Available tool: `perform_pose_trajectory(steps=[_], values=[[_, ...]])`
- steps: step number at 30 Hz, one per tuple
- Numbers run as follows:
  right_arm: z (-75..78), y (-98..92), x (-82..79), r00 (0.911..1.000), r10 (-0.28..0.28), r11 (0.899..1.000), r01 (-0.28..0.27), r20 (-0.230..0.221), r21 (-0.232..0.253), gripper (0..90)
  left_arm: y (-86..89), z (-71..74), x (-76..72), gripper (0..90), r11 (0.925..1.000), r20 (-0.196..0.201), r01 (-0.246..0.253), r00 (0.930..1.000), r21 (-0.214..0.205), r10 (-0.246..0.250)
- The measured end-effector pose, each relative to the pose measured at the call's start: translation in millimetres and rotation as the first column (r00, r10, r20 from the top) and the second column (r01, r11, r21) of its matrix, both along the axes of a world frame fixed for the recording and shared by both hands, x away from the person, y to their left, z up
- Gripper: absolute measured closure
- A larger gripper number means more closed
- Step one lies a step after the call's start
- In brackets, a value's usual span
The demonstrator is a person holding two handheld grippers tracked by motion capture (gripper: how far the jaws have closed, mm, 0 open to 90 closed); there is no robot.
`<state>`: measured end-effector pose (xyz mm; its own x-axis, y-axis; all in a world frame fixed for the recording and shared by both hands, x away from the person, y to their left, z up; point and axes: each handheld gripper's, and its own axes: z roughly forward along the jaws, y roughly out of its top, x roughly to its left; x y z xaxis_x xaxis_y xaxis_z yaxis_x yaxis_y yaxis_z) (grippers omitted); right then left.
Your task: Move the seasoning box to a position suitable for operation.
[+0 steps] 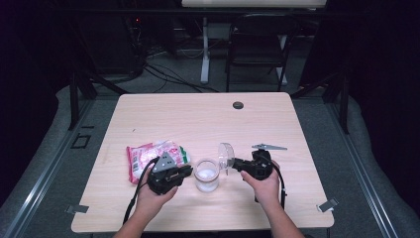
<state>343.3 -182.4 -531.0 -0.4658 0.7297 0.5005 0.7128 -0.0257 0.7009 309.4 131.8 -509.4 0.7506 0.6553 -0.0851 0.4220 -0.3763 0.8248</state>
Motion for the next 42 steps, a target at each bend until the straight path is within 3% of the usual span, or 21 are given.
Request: perform_pose_trajectory(steps=[5,10,15,24,28,32,42], values=[[-5.3,-4.7,-6.6,0.9985,0.030,0.997,-0.026,0.045,-0.078,65.6,0.9,0.6,7.7,75.7,0.9995,0.010,-0.022,0.9997,-0.024,0.022],[-11.3,0.5,-14.5,0.9917,0.107,0.980,-0.093,0.071,-0.177,64.5,3.3,0.6,15.4,70.4,0.9980,0.010,-0.044,0.9990,-0.045,0.045],[-15.6,9.2,-20.5,0.9851,0.143,0.968,-0.119,0.095,-0.219,61.6,5.3,-0.8,20.7,67.9,0.9955,0.007,-0.070,0.9975,-0.064,0.070],[-18.4,15.6,-18.1,0.9876,0.129,0.976,-0.110,0.090,-0.190,71.0,14.8,-1.3,20.0,63.9,0.9921,0.015,-0.104,0.9944,-0.071,0.105],[-18.4,16.5,-14.9,0.9894,0.128,0.981,-0.116,0.068,-0.155,75.2,20.6,-1.8,19.0,63.6,0.9892,0.014,-0.126,0.9917,-0.075,0.127],[-18.3,15.7,-12.0,0.9907,0.119,0.983,-0.109,0.065,-0.150,79.1,27.5,-0.7,18.6,63.0,0.9847,0.018,-0.149,0.9883,-0.090,0.151],[-19.5,12.4,-6.4,0.9943,0.093,0.989,-0.087,0.051,-0.121,80.7,41.9,1.3,19.3,62.5,0.9752,0.020,-0.195,0.9800,-0.105,0.198]])
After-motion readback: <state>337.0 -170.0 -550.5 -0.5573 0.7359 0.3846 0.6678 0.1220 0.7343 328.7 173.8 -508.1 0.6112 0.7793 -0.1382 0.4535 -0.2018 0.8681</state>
